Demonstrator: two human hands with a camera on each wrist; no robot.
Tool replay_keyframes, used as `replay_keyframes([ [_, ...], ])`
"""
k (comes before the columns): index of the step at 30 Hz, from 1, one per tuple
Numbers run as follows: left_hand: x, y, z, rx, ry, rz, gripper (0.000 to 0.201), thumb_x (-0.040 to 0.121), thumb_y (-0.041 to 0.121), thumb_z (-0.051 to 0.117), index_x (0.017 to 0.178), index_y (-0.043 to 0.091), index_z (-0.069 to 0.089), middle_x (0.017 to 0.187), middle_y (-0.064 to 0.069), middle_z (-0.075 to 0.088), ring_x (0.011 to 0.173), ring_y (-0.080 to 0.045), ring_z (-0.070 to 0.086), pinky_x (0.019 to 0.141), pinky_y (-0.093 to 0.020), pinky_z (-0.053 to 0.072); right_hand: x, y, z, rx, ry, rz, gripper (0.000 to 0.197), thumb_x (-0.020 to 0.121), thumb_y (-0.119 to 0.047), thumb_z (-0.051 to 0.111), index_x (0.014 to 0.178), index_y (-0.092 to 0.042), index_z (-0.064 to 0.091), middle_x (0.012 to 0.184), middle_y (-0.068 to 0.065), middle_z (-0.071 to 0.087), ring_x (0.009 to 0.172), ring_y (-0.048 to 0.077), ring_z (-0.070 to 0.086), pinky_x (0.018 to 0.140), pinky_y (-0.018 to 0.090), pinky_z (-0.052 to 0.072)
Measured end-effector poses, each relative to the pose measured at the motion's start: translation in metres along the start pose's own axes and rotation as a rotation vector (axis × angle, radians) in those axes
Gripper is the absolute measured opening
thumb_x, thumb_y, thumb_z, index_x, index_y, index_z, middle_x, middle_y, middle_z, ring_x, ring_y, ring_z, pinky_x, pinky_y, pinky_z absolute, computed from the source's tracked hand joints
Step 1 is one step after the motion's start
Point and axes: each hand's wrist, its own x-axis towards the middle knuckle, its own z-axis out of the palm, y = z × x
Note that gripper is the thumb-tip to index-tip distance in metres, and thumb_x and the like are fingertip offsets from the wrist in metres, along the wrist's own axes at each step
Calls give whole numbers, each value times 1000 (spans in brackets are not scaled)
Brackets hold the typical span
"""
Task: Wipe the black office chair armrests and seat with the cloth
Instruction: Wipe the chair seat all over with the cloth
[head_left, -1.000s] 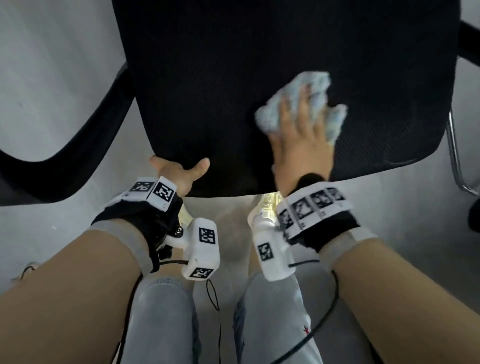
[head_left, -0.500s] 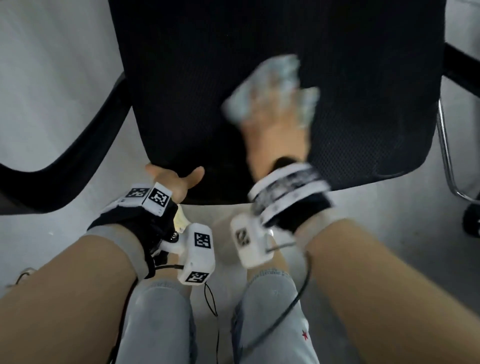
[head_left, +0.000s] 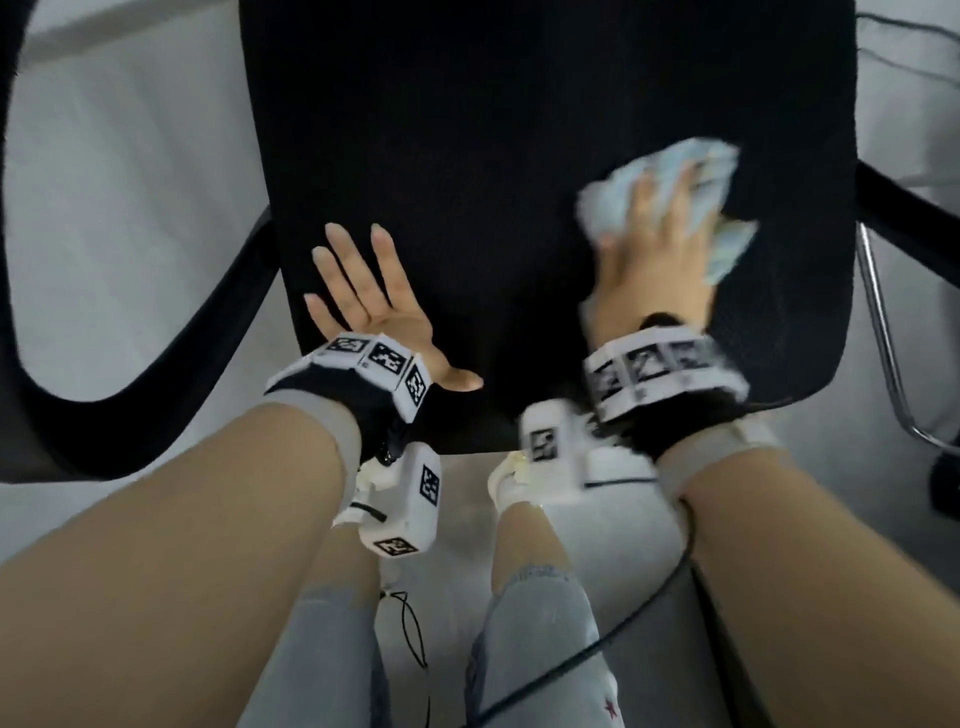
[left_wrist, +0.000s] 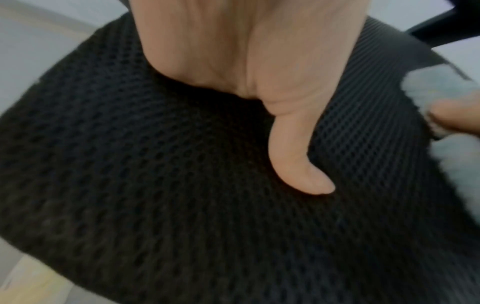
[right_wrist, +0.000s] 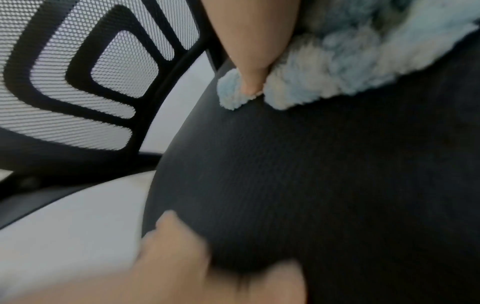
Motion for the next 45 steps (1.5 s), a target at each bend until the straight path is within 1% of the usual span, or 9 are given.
replay_keyframes([
  [4,1,-2,5,15,338,-45,101,69,71,42,145,16,5,152,-23,19,142,-36,19,113,-57,15,-58,-58,29,111,-117,-532,59,89,-29,36,146,-21,20,156,5,12,142,34,10,114,56,7],
  [6,4,-5,1,30,289,-39,121,58,70,56,146,14,-7,154,-24,4,144,-37,4,114,-53,0,-44,-36,19,39,-162,-678,67,85,-35,46,146,-27,18,156,-1,8,143,30,7,115,49,3],
  [13,5,-2,-4,-6,125,0,151,43,53,84,143,9,-21,151,-24,-20,141,-37,-18,111,-52,-13,-19,48,-11,70,-9,185,59,98,-26,35,147,-27,4,156,0,-10,142,34,-7,114,55,11],
  [16,0,-2,-3,5,219,15,150,40,53,83,145,9,-13,153,-26,-13,143,-37,-12,112,-52,-9,-48,-13,17,68,-10,-164,65,93,-16,44,147,-23,10,157,5,0,142,35,3,110,52,-12],
  [20,-4,-7,-14,41,112,-49,150,44,46,86,143,10,-22,152,-22,-23,141,-33,-21,112,-51,-12,-53,-1,23,8,-74,-565,80,77,-21,67,144,-27,23,155,1,15,141,32,15,113,54,12],
  [27,-9,-4,-27,14,71,-51,148,37,56,78,145,1,-6,151,-31,-8,141,-42,-6,113,-52,-3,-54,83,1,183,-5,186,58,97,-24,38,146,-31,8,157,-3,-7,143,30,-2,113,54,20],
  [34,-32,54,-5,75,-68,95,145,51,40,86,137,37,-32,146,-17,-38,137,-36,-31,109,-64,-5,-81,6,24,139,-189,-565,72,88,-22,55,146,-28,13,157,-5,-2,143,27,-3,109,43,-14],
  [42,-30,72,12,104,-4,59,161,31,55,85,138,28,-32,147,-23,-32,136,-42,-27,101,-72,-5,-44,132,0,265,30,167,64,93,-18,44,146,-29,10,157,-2,-5,143,28,-1,112,50,25],
  [45,-27,73,15,81,43,62,160,30,58,83,141,26,-27,149,-24,-28,138,-42,-23,102,-70,-7,-86,84,34,259,115,45,83,79,-5,62,145,-24,16,156,6,9,142,35,8,109,56,26],
])
